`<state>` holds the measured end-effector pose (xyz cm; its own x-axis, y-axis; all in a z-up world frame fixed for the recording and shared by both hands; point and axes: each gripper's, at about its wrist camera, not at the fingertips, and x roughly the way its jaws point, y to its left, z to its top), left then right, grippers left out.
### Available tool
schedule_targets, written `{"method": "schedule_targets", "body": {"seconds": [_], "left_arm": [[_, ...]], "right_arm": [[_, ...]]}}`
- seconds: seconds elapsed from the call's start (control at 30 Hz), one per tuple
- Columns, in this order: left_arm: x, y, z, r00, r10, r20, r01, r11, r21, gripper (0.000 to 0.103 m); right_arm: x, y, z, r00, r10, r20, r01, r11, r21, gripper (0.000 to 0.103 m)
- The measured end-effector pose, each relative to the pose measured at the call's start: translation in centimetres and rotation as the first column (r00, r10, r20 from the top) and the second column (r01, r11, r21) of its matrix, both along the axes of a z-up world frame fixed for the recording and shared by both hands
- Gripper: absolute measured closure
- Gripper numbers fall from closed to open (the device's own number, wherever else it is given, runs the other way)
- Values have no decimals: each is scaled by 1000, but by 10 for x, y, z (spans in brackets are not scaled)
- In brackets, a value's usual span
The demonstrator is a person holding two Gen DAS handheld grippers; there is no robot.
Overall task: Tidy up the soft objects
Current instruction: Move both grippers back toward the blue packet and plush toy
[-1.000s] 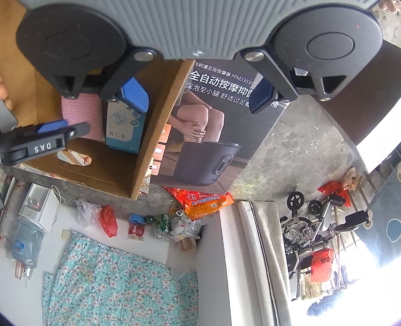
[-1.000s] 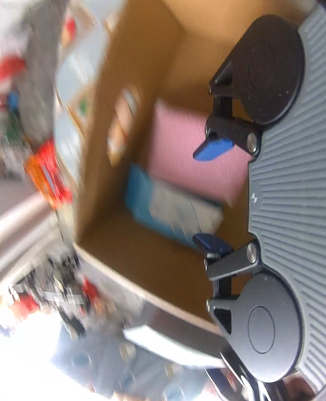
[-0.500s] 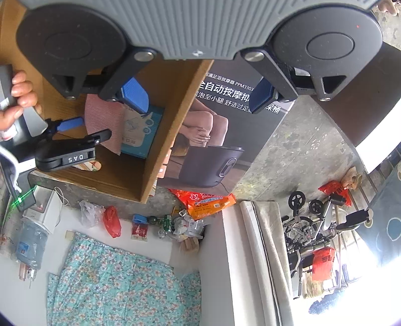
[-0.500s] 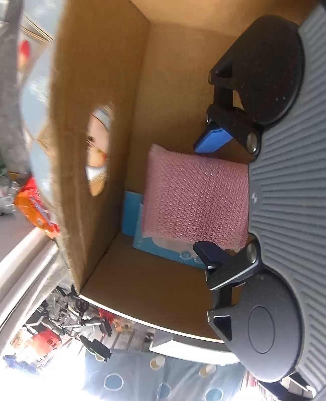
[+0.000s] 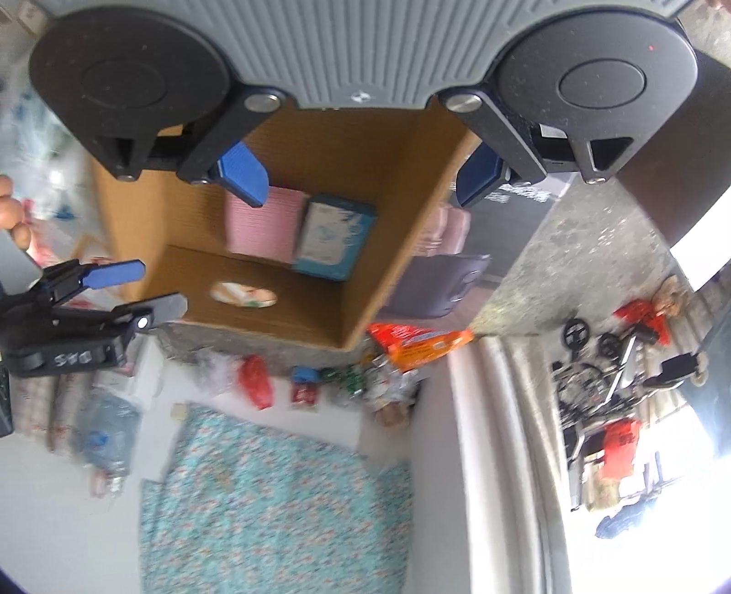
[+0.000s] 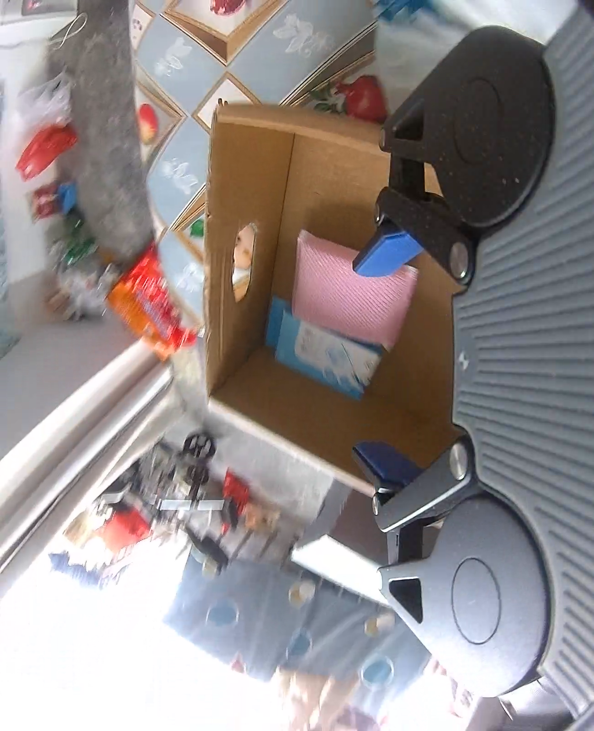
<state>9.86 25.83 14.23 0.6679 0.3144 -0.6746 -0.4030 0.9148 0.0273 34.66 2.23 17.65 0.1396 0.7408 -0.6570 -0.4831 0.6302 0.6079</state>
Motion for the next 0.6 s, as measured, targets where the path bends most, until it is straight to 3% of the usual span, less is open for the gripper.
{"method": "schedule_targets", "body": {"seconds": [0.17, 0.3, 0.43, 0.53, 0.6], "left_arm": [[-31, -57, 17, 982, -161, 99, 163, 986, -14, 5], [-55, -113, 20, 931, -318, 176, 326, 945, -15, 0], [-70, -169, 6, 858, -469, 207, 492, 868, -73, 0], [-74, -206, -8, 810, -545, 218, 573, 813, -98, 0], [-75, -224, -20, 790, -566, 233, 602, 789, -124, 0]], "right_arm": [[-49, -95, 47, 998, -2, 70, -5, 994, 106, 19], [-94, -191, 76, 981, -90, 172, 71, 991, 112, 17], [-142, -278, 82, 938, -206, 279, 194, 978, 72, 14], [-173, -333, 70, 912, -276, 303, 272, 961, 55, 13], [-187, -364, 56, 895, -327, 303, 331, 943, 41, 12]]}}
